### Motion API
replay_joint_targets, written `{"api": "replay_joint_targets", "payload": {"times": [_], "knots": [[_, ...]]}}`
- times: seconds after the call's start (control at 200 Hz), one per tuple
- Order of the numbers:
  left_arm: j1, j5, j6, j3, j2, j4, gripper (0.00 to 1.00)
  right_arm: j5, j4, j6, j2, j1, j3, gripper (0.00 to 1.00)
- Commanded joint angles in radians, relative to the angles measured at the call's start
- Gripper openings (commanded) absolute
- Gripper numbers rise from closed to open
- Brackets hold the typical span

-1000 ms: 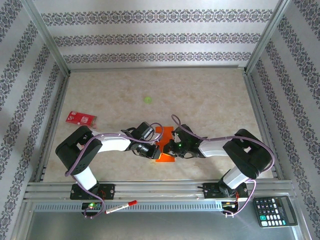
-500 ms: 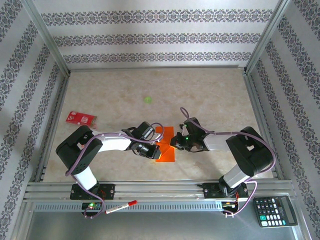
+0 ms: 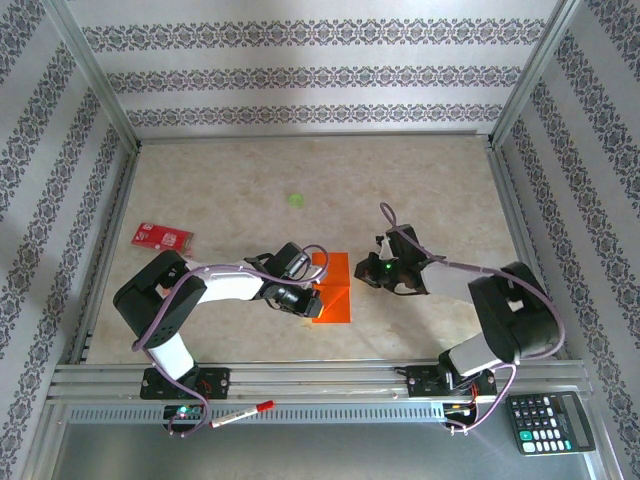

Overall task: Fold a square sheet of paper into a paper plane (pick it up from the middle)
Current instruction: Fold the triangle a second time at the center of the table.

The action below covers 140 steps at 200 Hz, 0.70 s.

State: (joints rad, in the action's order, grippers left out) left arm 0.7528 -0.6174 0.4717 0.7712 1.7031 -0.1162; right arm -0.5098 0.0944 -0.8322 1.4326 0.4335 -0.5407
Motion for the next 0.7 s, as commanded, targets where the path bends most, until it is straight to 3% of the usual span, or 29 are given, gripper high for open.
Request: {"api": "replay_joint_targets", "payload": {"times": [0.0,0.255,0.694], "knots": [[0.007,0.118,-0.016,-0.039,0.062,-0.146,0.0,0.044,-0.016,-0.038,-0.058,0.074,0.036,0.0],[0.006,0.119,-0.018,-0.037,0.063,-0.148,0.0,0.062,0.062,-0.085,0.043,0.172,0.008,0.0],[0.006,0.116,-0.018,-0.004,0.046,-0.164,0.0,0.036,0.096,-0.039,0.164,0.136,0.029,0.0]]}}
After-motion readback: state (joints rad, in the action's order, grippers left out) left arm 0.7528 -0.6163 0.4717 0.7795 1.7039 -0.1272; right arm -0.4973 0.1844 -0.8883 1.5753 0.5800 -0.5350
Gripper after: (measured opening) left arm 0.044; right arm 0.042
